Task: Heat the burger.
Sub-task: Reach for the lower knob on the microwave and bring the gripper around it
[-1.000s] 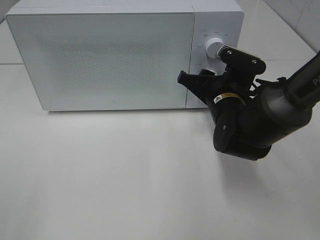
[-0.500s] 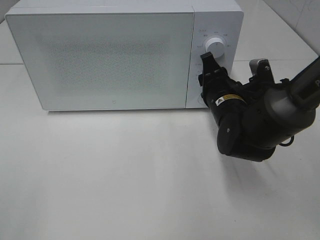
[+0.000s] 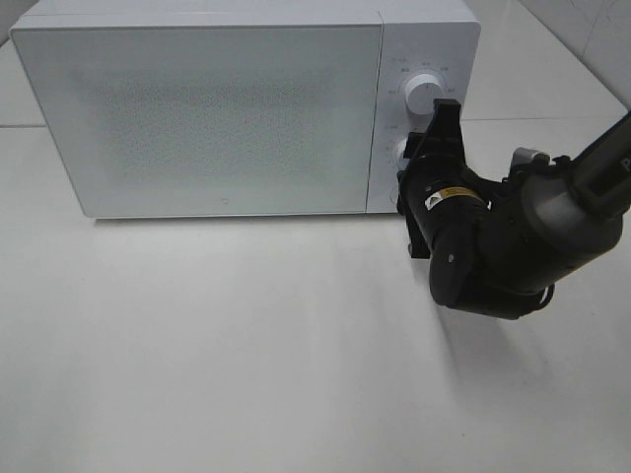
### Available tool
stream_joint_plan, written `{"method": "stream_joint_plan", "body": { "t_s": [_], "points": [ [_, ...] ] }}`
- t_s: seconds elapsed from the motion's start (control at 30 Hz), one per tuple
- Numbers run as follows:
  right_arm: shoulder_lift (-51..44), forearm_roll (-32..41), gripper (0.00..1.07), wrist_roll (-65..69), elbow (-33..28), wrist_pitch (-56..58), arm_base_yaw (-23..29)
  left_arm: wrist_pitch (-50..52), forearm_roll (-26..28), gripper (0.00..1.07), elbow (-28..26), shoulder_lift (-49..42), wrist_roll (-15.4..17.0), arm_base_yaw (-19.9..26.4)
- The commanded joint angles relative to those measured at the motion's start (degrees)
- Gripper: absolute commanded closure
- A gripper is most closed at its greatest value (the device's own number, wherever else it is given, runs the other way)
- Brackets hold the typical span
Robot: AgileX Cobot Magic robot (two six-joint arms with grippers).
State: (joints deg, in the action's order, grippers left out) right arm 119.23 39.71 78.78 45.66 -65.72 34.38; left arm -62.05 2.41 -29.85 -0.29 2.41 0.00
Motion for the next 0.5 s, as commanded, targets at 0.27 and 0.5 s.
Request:
{"method": "stream_joint_plan", "body": {
  "t_s": [0.27,0.5],
  "points": [
    [-1.2,-13.2,1.07,6.1,2.9,-3.2,0.3,0.8,0.5,0.07,0.1,-0.9,-0.1,0.1],
    [-1.2,-13.2,1.07,4.8,2.9,-3.7,0.3,0.8,0.5,0.07,0.1,-0.9,-0.1,0.1]
  ]
}}
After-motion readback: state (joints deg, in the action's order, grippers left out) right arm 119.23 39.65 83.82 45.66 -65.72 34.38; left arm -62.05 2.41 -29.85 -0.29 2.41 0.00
